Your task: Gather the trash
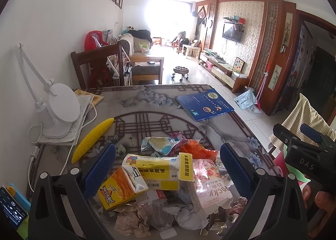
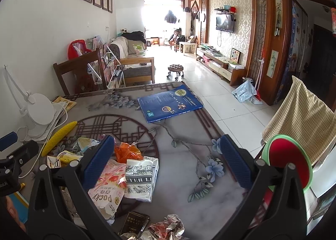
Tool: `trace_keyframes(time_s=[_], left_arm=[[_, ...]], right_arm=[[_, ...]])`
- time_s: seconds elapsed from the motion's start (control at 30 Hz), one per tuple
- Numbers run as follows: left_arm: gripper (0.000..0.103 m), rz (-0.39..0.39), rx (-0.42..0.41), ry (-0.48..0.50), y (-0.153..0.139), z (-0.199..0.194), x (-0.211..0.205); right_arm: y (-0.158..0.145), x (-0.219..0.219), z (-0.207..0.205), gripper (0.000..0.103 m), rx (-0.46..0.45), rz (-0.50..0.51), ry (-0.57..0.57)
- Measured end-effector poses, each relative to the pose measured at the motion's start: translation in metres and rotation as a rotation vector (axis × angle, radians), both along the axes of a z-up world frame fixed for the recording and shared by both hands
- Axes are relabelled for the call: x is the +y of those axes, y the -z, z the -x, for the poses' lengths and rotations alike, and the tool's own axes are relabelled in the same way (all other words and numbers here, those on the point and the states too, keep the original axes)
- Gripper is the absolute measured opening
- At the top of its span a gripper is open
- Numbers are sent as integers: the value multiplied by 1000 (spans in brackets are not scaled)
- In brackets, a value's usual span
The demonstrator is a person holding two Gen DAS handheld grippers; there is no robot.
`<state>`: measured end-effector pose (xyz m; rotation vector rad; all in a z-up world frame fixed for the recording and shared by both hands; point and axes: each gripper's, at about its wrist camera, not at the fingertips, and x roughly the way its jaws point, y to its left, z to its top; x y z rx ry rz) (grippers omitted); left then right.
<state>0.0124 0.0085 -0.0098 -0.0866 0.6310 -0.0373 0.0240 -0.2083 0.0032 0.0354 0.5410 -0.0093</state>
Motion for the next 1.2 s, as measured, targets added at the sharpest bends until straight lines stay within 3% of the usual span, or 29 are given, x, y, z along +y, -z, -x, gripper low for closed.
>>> trace_keyframes(time_s=[1.2], left_arm=[[95,-11,12,12,8,3,1]], right_arm=[[7,3,-2,99,34,11,-7]])
